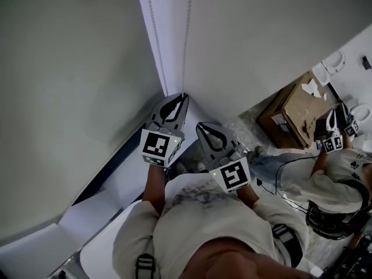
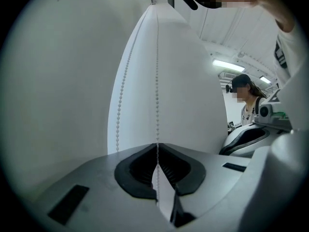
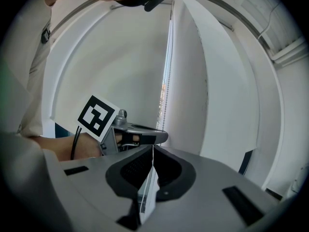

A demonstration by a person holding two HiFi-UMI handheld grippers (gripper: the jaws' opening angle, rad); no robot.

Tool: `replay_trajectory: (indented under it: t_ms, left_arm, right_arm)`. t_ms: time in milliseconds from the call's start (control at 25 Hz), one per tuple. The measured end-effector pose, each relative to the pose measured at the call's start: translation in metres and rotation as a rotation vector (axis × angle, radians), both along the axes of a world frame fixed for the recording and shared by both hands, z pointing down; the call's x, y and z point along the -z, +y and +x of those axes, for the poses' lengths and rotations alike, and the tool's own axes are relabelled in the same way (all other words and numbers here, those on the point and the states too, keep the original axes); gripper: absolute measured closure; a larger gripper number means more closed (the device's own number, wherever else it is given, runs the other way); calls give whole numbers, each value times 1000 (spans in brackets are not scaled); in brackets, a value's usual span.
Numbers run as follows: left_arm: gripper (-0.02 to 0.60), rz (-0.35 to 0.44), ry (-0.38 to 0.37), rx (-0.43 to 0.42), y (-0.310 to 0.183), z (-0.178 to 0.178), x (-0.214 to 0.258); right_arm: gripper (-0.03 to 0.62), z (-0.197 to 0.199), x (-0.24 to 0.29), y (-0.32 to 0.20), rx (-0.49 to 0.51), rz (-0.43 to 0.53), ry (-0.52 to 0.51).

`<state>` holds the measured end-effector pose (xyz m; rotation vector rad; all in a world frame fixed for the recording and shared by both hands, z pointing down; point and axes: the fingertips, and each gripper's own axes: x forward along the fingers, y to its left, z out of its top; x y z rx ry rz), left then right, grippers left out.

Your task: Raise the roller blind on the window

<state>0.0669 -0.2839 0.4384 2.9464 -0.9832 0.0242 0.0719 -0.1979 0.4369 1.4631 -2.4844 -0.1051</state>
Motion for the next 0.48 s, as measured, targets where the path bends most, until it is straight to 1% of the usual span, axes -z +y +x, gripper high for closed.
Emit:
replay_trajectory:
  t_ms: [80,240,480]
  left_arm:
    - [567,-1,-1,-3,5,3,1]
    - [569,-25,8,-6,-3,-16,-1]
    - [571,-45,15,-5,-4,-32,-5]
  right_arm:
    - [531,3,2,3,1,1,-4]
    - [531,-12,5,-10,6,-5,0]
    - [531,-26,15,-21,42,-13,-35]
